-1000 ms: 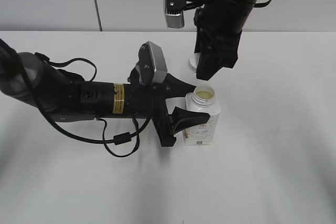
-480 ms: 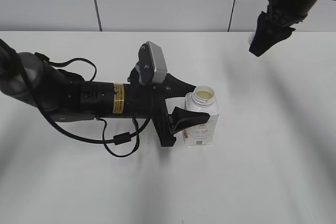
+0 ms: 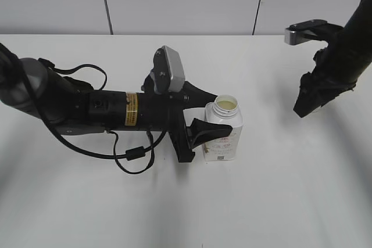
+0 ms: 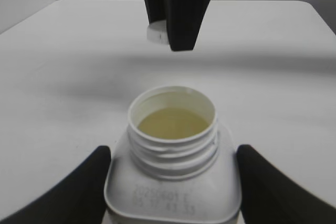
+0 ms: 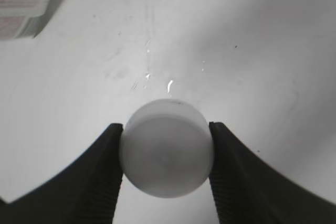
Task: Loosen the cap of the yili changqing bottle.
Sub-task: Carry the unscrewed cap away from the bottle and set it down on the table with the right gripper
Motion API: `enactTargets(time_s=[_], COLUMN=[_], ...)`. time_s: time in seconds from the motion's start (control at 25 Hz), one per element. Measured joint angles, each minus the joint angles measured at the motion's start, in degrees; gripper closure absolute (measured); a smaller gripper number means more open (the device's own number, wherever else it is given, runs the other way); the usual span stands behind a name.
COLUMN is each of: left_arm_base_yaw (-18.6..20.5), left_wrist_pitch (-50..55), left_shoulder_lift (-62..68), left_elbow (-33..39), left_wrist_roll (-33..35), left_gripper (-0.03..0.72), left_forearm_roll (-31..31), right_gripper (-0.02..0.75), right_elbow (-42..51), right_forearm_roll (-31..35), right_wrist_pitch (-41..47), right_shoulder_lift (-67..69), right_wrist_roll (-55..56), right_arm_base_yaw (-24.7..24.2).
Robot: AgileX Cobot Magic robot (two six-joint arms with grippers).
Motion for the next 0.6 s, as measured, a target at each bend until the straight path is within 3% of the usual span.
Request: enactTargets(time_s=[0.24, 0.6], left_arm_base_yaw=[0.0, 0.0], left_wrist_pitch=[0.0, -0.1], left_shoulder_lift=[0.0, 0.0], left_elbow=[0.0, 0.0], left_wrist_roll=[0.0, 0.0], left_gripper=[0.249, 0.249], left_forearm_roll=[0.0, 0.0], right_gripper=[0.348, 0.349], right_elbow=[9.9, 13.3], right_forearm_roll=[0.3, 0.4], right_wrist_pitch=[-19.4, -30.9], right_shoulder_lift=[0.0, 0.1], right_wrist_roll=[11.0, 18.8], right_arm_base_yaw=[0.0, 0.0])
